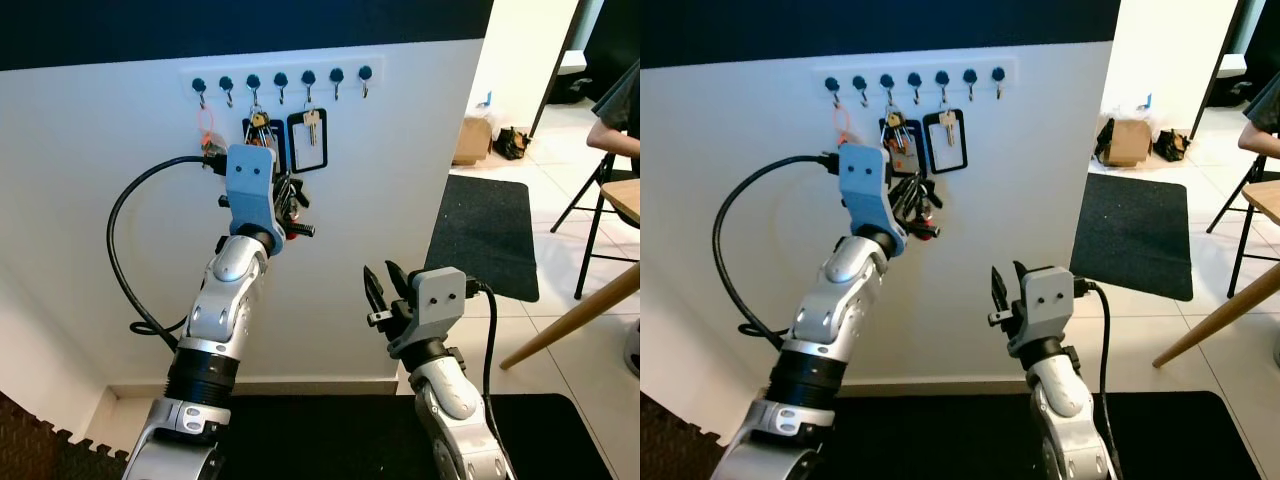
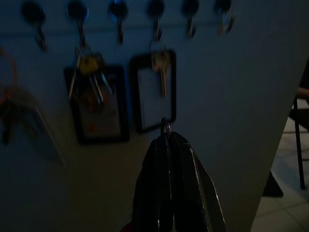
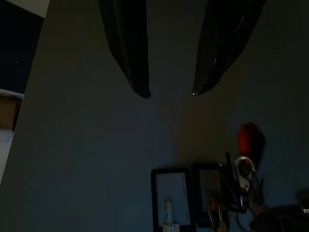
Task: Hang keys on a hook
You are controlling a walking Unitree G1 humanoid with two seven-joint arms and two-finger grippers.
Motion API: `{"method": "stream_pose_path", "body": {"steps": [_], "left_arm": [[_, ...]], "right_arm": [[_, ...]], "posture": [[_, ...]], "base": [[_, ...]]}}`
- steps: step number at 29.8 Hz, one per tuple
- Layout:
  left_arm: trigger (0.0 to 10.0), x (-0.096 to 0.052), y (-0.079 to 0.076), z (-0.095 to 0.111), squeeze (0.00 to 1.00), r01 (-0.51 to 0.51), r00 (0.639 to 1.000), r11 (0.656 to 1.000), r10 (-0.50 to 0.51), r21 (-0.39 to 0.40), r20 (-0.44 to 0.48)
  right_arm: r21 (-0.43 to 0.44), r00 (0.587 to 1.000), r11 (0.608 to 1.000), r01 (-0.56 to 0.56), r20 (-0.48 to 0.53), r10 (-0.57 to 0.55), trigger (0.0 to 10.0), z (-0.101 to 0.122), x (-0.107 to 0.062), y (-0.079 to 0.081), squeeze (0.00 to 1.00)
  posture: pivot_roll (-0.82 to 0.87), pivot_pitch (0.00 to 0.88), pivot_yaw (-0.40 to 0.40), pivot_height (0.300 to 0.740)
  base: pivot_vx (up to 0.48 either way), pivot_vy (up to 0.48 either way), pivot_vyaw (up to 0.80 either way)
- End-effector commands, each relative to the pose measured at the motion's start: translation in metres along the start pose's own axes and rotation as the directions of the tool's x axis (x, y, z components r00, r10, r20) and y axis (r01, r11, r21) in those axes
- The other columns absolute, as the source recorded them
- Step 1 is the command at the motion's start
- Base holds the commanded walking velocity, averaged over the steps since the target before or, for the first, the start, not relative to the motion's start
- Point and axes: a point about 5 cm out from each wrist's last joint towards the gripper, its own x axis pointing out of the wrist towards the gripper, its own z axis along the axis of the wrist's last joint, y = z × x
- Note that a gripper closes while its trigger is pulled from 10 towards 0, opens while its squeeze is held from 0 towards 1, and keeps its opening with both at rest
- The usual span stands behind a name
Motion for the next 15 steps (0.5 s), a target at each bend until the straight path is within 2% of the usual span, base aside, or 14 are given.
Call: {"method": "stream_pose_path", "body": {"steps": [1,15], "left_arm": [[10.0,-0.0027,0.0061,0.0014,0.0,-0.02,1.0,1.0,0.02,0.015,0.006],[10.0,-0.0039,0.0057,0.0016,0.0,-0.022,1.0,1.0,0.022,0.018,0.006]], "right_arm": [[0.011,1.0,1.0,-0.009,-0.029,0.009,10.0,-0.0058,-0.0009,0.0024,0.0],[0.012,0.999,1.0,-0.013,-0.031,0.013,10.0,-0.0064,-0.001,0.0036,0.0]], "posture": [[0.03,0.145,0.089,0.74],[0.02,0.145,0.089,0.74]], "base": [[0.304,0.0,0.0],[0.322,0.0,0.0]]}}
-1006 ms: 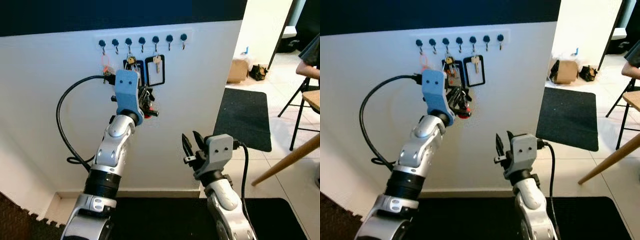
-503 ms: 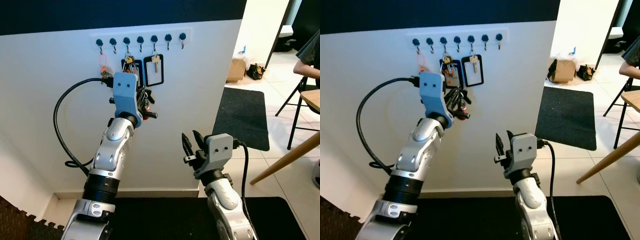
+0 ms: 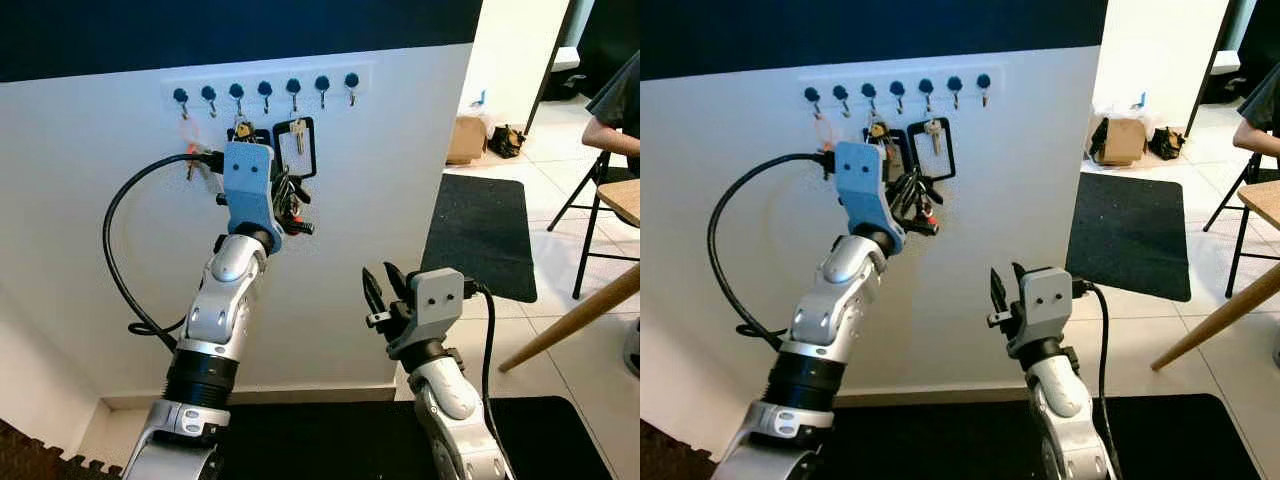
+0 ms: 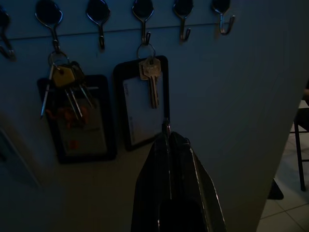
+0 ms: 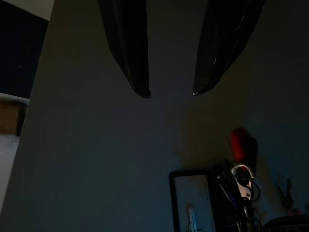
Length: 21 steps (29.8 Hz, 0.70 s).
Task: Hang keys on a hook
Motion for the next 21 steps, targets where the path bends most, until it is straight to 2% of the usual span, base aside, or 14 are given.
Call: {"method": "stream_pose_path", "body": {"steps": [1,14,21], "left_arm": [[10.0,-0.0032,0.006,0.0024,0.0,-0.018,1.0,1.0,0.017,0.016,0.009],[10.0,-0.004,0.006,0.0035,0.0,-0.02,1.0,1.0,0.019,0.019,0.013],[10.0,-0.0053,0.0062,0.0038,0.0,-0.022,1.0,1.0,0.022,0.022,0.013]], "right_arm": [[0.011,1.0,1.0,-0.013,-0.023,0.013,10.0,-0.0046,-0.001,0.0038,0.0],[0.012,0.999,1.0,-0.018,-0.027,0.019,10.0,-0.0057,-0.0011,0.0046,0.0],[0.012,0.999,1.0,-0.022,-0.028,0.022,10.0,-0.0061,-0.0012,0.0051,0.0]], "posture": [[0.02,0.145,0.089,0.74],[0.03,0.147,0.086,0.74],[0.03,0.146,0.085,0.74]], "base": [[0.326,0.0,0.0],[0.297,0.0,0.0],[0.0,0.0,0.0]]}}
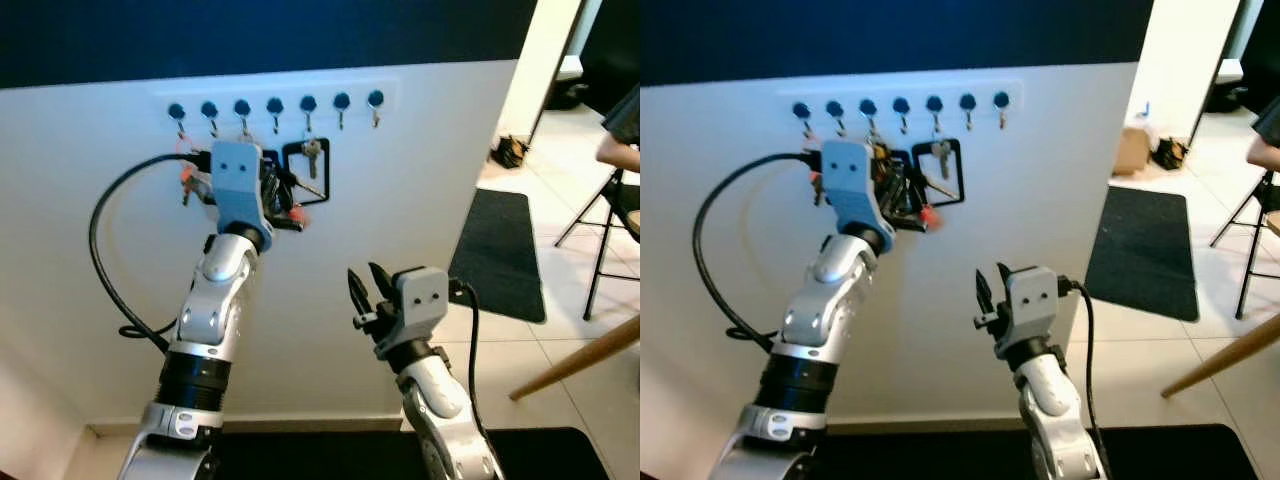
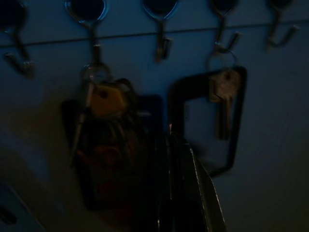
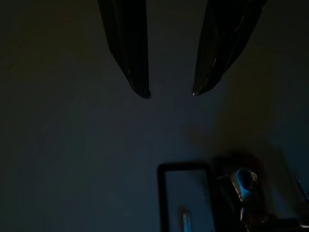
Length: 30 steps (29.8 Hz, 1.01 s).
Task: Hang keys on a hook
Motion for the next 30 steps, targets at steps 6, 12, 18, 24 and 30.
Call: {"method": "stream_pose_path", "body": {"steps": [6,12,18,24,30], "left_arm": [[10.0,-0.003,0.001,0.004,0.0,-0.001,1.0,1.0,0.001,0.005,0.014],[10.0,-0.009,0.001,0.007,0.0,0.008,1.0,1.0,-0.008,0.0,0.012],[10.0,-0.014,0.002,0.013,0.0,0.039,0.999,0.999,-0.039,-0.024,0.014],[10.0,-0.004,0.012,0.03,0.0,0.001,0.999,0.999,0.002,-0.053,0.05],[10.0,0.004,0.022,0.04,0.0,0.005,0.998,0.99,0.005,-0.138,0.067]], "right_arm": [[0.012,1.0,1.0,-0.002,-0.02,0.003,10.0,-0.005,-0.003,0.001,0.0],[0.008,1.0,1.0,-0.005,-0.021,0.005,10.0,-0.005,-0.005,0.002,0.0],[0.003,1.0,1.0,-0.005,-0.027,0.005,10.0,-0.007,-0.008,0.002,0.0],[0.001,1.0,1.0,-0.006,-0.026,0.006,10.0,-0.007,-0.008,0.003,0.0],[0.003,1.0,1.0,-0.004,-0.025,0.004,10.0,-0.007,-0.007,0.004,0.0]], "posture": [[0.02,0.144,0.086,0.74],[0.02,0.141,0.09,0.74],[0.03,0.143,0.093,0.74],[0.03,0.148,0.098,0.74],[0.03,0.148,0.101,0.74]], "base": [[0.0,0.0,0.0],[0.0,0.0,0.0],[0.0,0.0,0.0],[0.0,0.0,0.0],[0.0,0.0,0.0]]}}
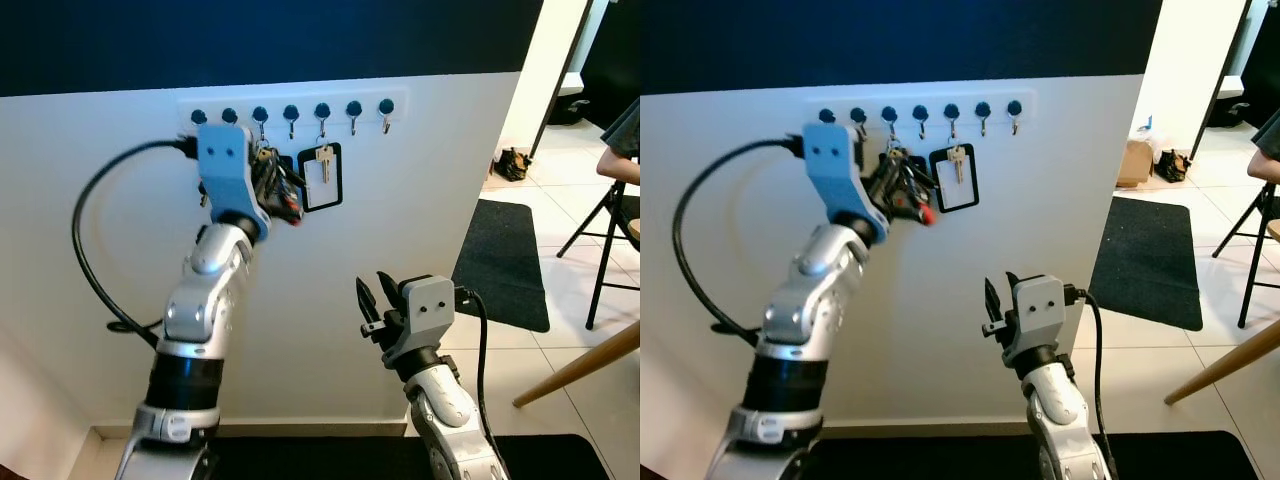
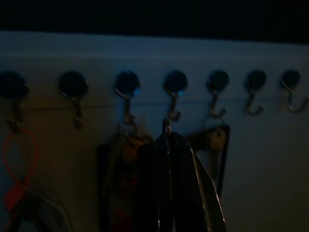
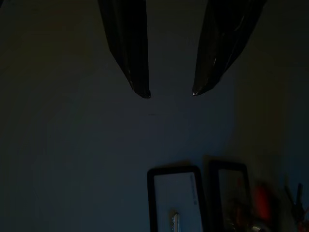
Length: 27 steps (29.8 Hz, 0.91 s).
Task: Hang keys on a hook
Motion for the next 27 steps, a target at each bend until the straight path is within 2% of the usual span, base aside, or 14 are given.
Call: {"method": "stream_pose_path", "body": {"steps": [1,2,3,4,6,8,9,11,15,19,23,24,26,27], "left_arm": [[10.0,0.003,0.009,0.003,0.0,-0.007,1.0,1.0,0.007,-0.028,-0.005],[10.0,0.006,0.013,0.011,0.0,0.048,0.999,0.991,-0.047,-0.127,0.01],[10.0,0.005,0.012,0.014,0.0,0.103,0.995,0.981,-0.102,-0.163,0.015],[10.0,0.005,0.012,0.014,0.0,0.103,0.995,0.981,-0.102,-0.163,0.015],[10.0,0.002,0.006,0.019,0.0,0.203,0.979,0.962,-0.201,-0.181,0.034],[10.0,-0.004,-0.006,0.025,0.0,0.326,0.945,0.924,-0.32,-0.201,0.061],[10.0,-0.005,-0.01,0.027,0.0,0.347,0.938,0.915,-0.34,-0.208,0.068],[10.0,-0.005,-0.01,0.027,0.0,0.347,0.938,0.915,-0.34,-0.208,0.068],[10.0,0.002,-0.036,0.033,0.0,0.397,0.918,0.886,-0.385,-0.238,0.097],[10.0,0.012,-0.053,0.026,0.0,0.39,0.92,0.884,-0.388,-0.256,0.061],[10.0,0.017,-0.061,0.023,0.0,0.389,0.919,0.88,-0.393,-0.271,0.044],[10.0,0.023,-0.071,0.02,0.0,0.39,0.917,0.876,-0.399,-0.283,0.03],[10.0,0.024,-0.076,0.019,0.0,0.402,0.91,0.866,-0.414,-0.298,0.027],[10.0,0.026,-0.084,0.019,0.0,0.425,0.898,0.848,-0.44,-0.316,0.028]], "right_arm": [[0.001,1.0,1.0,-0.001,-0.001,0.001,10.0,-0.001,-0.002,0.001,0.0],[0.0,1.0,1.0,0.003,-0.001,-0.003,10.0,-0.001,-0.002,0.001,0.0],[0.0,1.0,1.0,0.004,-0.002,-0.004,10.0,-0.001,-0.002,0.0,0.0],[0.0,1.0,1.0,0.004,-0.002,-0.004,10.0,-0.001,-0.002,0.0,0.0],[-0.001,1.0,1.0,0.007,-0.002,-0.007,10.0,-0.001,-0.003,-0.001,0.0],[-0.001,1.0,1.0,0.01,-0.003,-0.01,10.0,-0.001,-0.003,-0.001,0.0],[-0.001,1.0,1.0,0.011,-0.003,-0.011,10.0,-0.001,-0.002,-0.001,0.0],[-0.001,1.0,1.0,0.011,-0.003,-0.011,10.0,-0.001,-0.002,-0.001,0.0],[0.003,1.0,1.0,0.003,-0.003,-0.003,10.0,-0.002,0.0,0.001,0.0],[0.008,1.0,1.0,0.001,-0.002,-0.001,10.0,-0.002,0.002,0.003,0.0],[0.011,1.0,1.0,0.004,0.0,-0.004,10.0,-0.001,0.001,0.004,0.0],[0.006,1.0,1.0,0.025,0.002,-0.025,10.0,-0.001,-0.001,0.0,0.0],[0.002,0.999,0.999,0.039,0.003,-0.039,10.0,-0.001,-0.002,-0.003,0.0],[-0.009,0.998,0.998,0.062,0.003,-0.062,10.0,0.0,-0.003,-0.008,0.0]], "posture": [[0.03,0.148,0.101,0.74],[0.02,0.147,0.102,0.74],[0.02,0.147,0.104,0.74],[0.02,0.147,0.104,0.74],[0.02,0.148,0.105,0.74],[0.02,0.148,0.102,0.74],[0.02,0.148,0.101,0.74],[0.02,0.148,0.101,0.74],[0.03,0.148,0.097,0.74],[0.04,0.15,0.103,0.74],[0.03,0.154,0.111,0.74],[0.03,0.156,0.126,0.74],[0.02,0.156,0.129,0.74],[0.02,0.159,0.14,0.74]], "base": [[0.0,0.0,0.0],[0.0,0.0,0.0],[0.0,0.0,0.0],[0.0,0.0,0.0],[0.0,0.0,0.0],[0.0,0.0,0.0],[0.0,0.0,0.0],[0.0,0.0,0.0],[0.0,0.0,0.0],[0.0,0.0,0.0],[0.0,0.0,0.0],[0.0,0.0,0.0],[0.0,0.0,0.0],[0.0,0.0,0.0]]}}
